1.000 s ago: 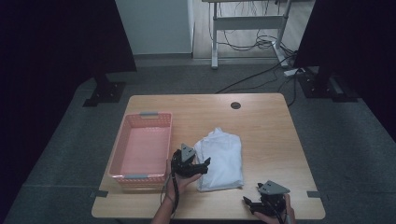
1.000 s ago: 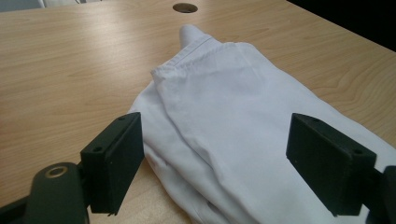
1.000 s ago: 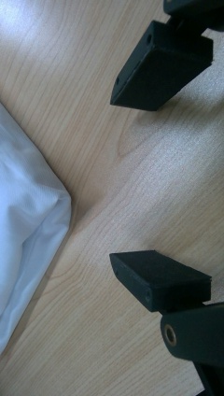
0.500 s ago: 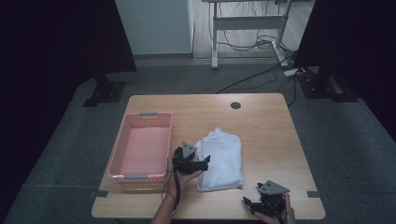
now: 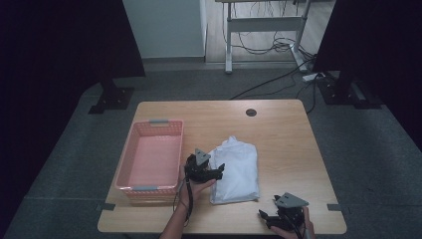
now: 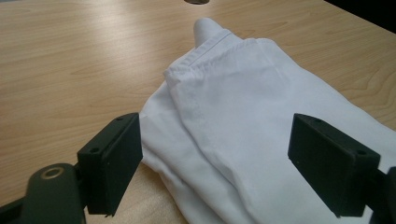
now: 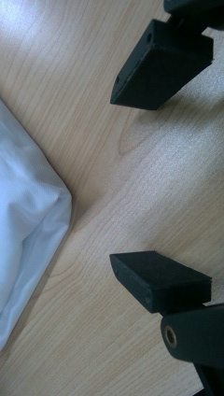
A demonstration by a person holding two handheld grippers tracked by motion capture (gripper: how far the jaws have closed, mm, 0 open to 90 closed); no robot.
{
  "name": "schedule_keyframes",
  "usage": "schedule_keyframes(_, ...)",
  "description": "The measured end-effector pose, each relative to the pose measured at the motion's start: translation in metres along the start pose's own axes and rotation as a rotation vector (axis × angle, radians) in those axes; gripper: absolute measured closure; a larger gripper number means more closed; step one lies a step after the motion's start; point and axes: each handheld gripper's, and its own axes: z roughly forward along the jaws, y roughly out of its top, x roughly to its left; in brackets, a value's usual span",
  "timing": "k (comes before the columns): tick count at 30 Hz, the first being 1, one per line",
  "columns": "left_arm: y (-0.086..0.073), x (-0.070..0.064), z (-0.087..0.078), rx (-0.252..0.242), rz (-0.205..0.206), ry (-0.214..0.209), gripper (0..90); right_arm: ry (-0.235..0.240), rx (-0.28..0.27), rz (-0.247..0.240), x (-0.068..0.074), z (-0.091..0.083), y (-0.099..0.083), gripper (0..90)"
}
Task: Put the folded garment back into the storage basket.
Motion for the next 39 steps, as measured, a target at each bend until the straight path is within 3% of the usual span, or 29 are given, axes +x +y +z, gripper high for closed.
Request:
schedule_keyframes(11, 0.003, 0.007, 0.011, 0.004, -0.033, 0.003, 17.3, -0.001, -0.001, 0.001, 0.0, 0.0, 0.0, 19.6)
schedule_keyframes(27, 0.001, 0.02, 0.039, 0.054, -0.061, 0.02, 17.0, 0.0, -0.001, -0.001, 0.001, -0.001, -0.001, 19.6)
schedule_keyframes(39, 0.011, 0.015, 0.057, 0.073, -0.039, 0.008, 17.0, -0.008, -0.006, 0.007, 0.003, -0.002, -0.002, 19.6)
